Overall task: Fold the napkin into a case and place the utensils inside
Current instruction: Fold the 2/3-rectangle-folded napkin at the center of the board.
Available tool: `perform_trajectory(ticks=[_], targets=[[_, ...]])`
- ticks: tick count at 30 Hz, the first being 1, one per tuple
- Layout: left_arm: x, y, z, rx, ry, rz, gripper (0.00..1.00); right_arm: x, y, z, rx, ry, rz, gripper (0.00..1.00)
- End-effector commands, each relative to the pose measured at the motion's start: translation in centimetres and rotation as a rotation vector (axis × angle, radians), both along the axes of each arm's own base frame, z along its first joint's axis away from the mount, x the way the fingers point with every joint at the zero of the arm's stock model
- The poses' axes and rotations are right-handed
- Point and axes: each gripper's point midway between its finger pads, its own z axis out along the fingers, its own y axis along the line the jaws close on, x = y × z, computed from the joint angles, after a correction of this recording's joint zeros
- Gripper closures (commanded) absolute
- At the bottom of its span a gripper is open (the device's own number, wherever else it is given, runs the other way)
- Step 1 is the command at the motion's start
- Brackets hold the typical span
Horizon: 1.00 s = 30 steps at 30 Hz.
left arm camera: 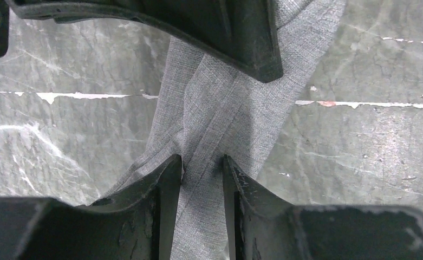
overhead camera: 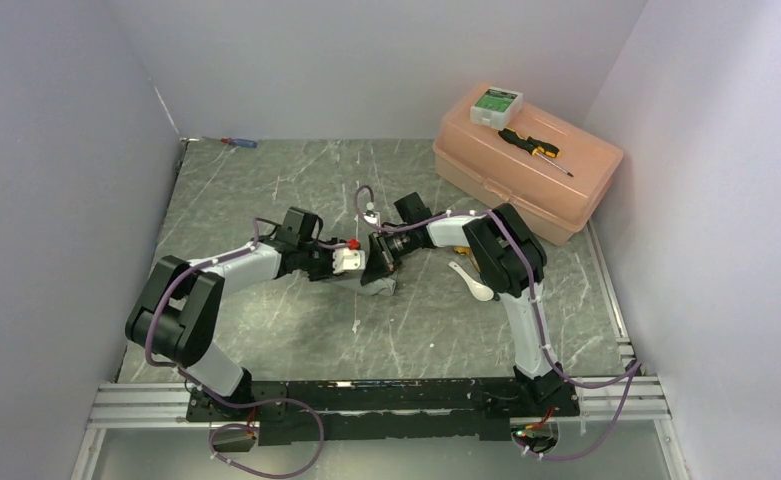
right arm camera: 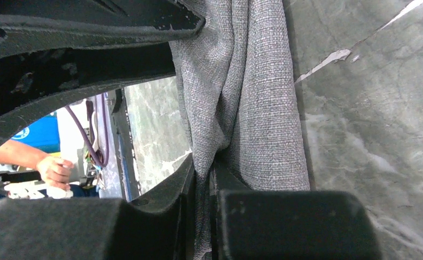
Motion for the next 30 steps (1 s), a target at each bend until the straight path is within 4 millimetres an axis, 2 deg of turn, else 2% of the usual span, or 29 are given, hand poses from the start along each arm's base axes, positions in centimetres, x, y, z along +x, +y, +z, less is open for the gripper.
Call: perform_trajectory(ticks=[1,2,4,5,10,13,14,15,16,18,21,24,27,30], targets=[[1.5,0.4,1.2,-0.001,-0.029,0.052,0.61,0.7,0.2,0.8,-0.016,-0.11,-0.003,0.84],[1.4,0.7,1.1,0.003,-0.019,0.061,0.62,0.8,0.1,1.0,-0.022,-0.124,-0.01,0.78],[1.0,0.8,1.0,0.002,0.001,0.067,0.63,1.1,-0.1,2.2,-0.024,-0.178,-0.024,0.55],[0.7,0.8,1.0,-0.002,0.009,0.065,0.63,1.4,-0.2,3.0,-0.027,-0.219,-0.038,0.52],[-0.5,0.5,1.1,-0.022,0.033,0.037,0.63,3.8,-0.5,7.4,-0.023,-0.4,-0.132,0.5],[-0.3,0.5,1.3,-0.029,0.043,0.062,0.64,4.1,-0.6,8.2,-0.034,-0.455,-0.165,0.49],[-0.1,0.5,1.4,-0.034,0.041,0.075,0.64,4.3,-0.7,8.2,-0.041,-0.468,-0.177,0.51],[0.0,0.5,1.5,-0.04,0.04,0.085,0.64,4.0,-0.7,8.4,-0.03,-0.468,-0.176,0.59],[0.1,0.4,1.6,-0.047,0.044,0.095,0.64,3.5,-0.7,8.6,-0.011,-0.462,-0.17,0.69],[0.4,0.3,1.7,-0.063,0.061,0.134,0.64,2.4,0.0,9.3,0.052,-0.458,-0.136,0.98],[0.7,0.1,1.9,-0.082,0.086,0.172,0.64,-0.6,1.0,9.2,0.131,-0.416,-0.035,1.0],[0.7,0.1,2.0,-0.091,0.106,0.198,0.64,-2.9,1.5,8.2,0.167,-0.363,0.043,1.0],[0.8,0.2,1.8,-0.092,0.125,0.23,0.65,-3.9,1.6,7.1,0.163,-0.334,0.076,1.0],[0.8,0.2,1.6,-0.098,0.153,0.261,0.65,-4.3,1.6,7.1,0.172,-0.338,0.087,1.0]])
